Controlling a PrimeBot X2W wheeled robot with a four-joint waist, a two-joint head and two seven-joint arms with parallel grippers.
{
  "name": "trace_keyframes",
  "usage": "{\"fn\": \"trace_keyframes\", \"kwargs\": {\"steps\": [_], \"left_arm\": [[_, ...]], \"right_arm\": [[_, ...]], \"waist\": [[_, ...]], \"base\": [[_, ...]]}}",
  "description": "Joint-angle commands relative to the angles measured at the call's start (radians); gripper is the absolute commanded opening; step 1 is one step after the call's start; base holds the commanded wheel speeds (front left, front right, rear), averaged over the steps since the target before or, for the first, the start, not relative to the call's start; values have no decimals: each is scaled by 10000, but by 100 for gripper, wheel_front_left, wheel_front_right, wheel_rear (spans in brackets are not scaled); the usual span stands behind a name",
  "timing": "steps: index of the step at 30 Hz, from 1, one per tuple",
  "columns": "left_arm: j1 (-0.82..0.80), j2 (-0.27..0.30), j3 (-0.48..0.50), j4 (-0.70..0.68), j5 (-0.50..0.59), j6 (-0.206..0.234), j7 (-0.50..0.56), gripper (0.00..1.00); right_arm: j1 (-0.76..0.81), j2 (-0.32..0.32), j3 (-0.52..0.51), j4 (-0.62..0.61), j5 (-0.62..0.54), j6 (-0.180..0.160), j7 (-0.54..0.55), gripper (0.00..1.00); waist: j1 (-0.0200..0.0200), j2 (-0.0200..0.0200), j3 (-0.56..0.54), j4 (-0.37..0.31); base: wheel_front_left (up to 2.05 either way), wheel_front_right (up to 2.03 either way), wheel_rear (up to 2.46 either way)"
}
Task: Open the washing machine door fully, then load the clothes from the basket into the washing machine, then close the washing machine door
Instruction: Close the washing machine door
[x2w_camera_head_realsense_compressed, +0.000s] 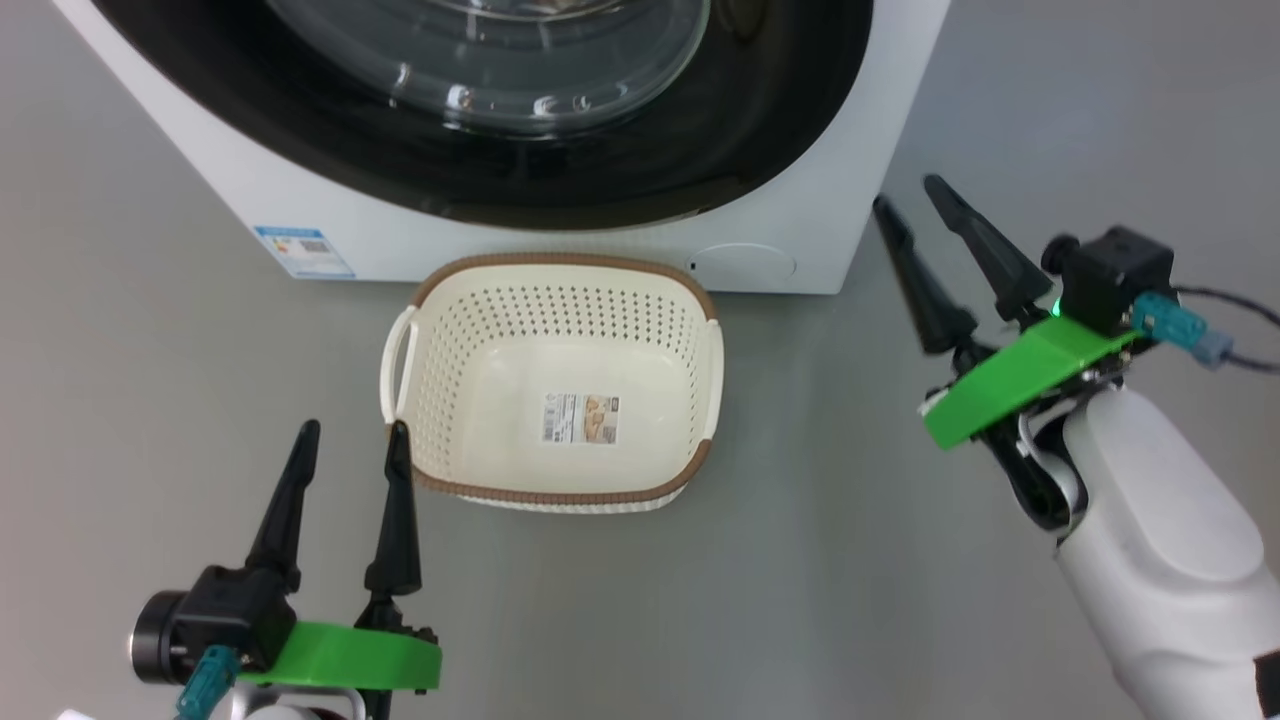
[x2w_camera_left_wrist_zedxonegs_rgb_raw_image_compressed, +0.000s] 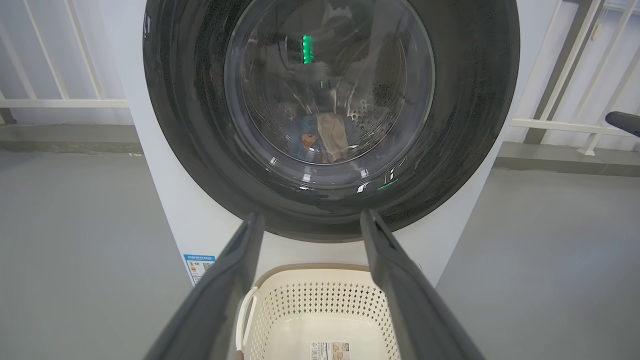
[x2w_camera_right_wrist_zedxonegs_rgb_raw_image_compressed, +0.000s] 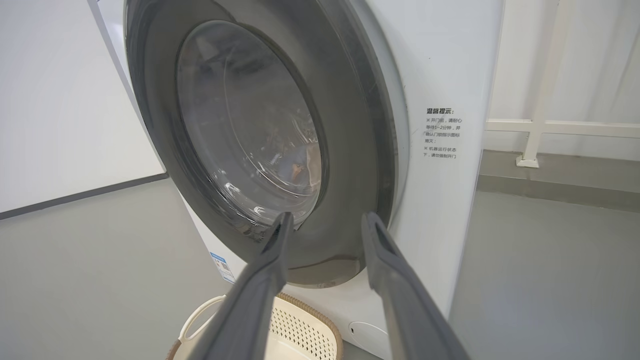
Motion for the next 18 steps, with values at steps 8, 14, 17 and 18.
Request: {"fn": "trace_keyframes", "kwargs": {"steps": [8, 14, 17, 18], "left_arm": [[418, 275, 461, 97, 86, -188, -91, 100], [853, 408, 523, 243, -18, -248, -91, 100], [1054, 479, 544, 244, -71, -249, -74, 100], [1104, 502, 535, 238, -80, -256, -58, 100]], "right_arm": [[1984, 528, -1014, -1173, -729, 14, -72, 100], [3444, 842, -1943, -1925, -1255, 14, -72, 100], [4170, 1024, -2350, -2249, -1552, 14, -72, 100], [4402, 1086, -2496, -2345, -1617, 14, -72, 100]], "waist": [[0, 0, -1184, -650], [0, 0, -1792, -911], [0, 0, -2001, -1056], [0, 0, -2053, -1086]], "base": [[0, 0, 0], [0, 0, 0], [0, 0, 0], [0, 0, 0]]}}
